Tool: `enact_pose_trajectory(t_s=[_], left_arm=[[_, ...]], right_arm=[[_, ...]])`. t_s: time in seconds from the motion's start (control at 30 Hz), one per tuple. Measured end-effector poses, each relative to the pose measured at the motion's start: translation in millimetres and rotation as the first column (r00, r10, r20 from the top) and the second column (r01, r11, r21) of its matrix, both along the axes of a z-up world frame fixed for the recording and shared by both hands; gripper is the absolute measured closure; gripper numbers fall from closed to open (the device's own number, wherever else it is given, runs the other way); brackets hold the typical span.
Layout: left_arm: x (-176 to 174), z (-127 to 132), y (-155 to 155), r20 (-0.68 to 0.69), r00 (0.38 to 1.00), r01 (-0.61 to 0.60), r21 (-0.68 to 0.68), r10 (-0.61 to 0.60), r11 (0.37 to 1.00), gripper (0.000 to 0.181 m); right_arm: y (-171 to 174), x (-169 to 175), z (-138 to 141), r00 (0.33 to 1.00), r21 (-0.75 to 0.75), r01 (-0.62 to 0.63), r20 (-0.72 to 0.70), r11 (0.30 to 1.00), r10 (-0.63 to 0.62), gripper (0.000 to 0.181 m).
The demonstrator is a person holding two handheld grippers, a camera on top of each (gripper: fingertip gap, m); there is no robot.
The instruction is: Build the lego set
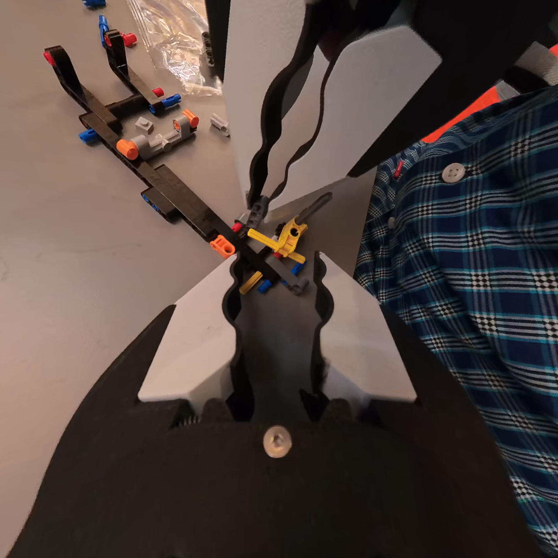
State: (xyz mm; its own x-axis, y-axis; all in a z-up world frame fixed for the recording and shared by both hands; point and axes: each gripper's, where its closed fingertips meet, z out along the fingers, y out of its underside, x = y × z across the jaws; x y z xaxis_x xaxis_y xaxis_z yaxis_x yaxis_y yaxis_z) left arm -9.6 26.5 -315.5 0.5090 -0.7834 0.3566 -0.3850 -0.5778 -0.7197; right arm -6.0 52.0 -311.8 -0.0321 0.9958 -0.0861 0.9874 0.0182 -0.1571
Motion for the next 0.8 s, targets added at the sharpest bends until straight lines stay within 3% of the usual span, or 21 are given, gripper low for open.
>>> enact_pose_trajectory(t_s=[0.2, 0.63, 0.8], left_arm=[[2.7, 0.1, -0.5, 0.005, 1.0, 0.007, -0.005, -0.007, 1.0, 0.138], [2.6, 0.6, -0.6, 0.012, 1.0, 0.009, -0.012, -0.009, 1.0, 0.137], [2.5, 0.8, -0.2, 0.016, 1.0, 0.005, -0.015, -0.005, 1.0, 0.137]], right_arm=[[0.2, -0.1, -1.3, 0.999, -0.002, 0.024, -0.026, 1.0, -0.024, 0.175], [3.2, 3.3, 4.1, 0.986, -0.011, 0.022, -0.163, 1.0, -0.023, 0.153], [6.3, -0.3, -5.6, 0.971, -0.006, 0.028, -0.238, 1.0, -0.029, 0.158]])
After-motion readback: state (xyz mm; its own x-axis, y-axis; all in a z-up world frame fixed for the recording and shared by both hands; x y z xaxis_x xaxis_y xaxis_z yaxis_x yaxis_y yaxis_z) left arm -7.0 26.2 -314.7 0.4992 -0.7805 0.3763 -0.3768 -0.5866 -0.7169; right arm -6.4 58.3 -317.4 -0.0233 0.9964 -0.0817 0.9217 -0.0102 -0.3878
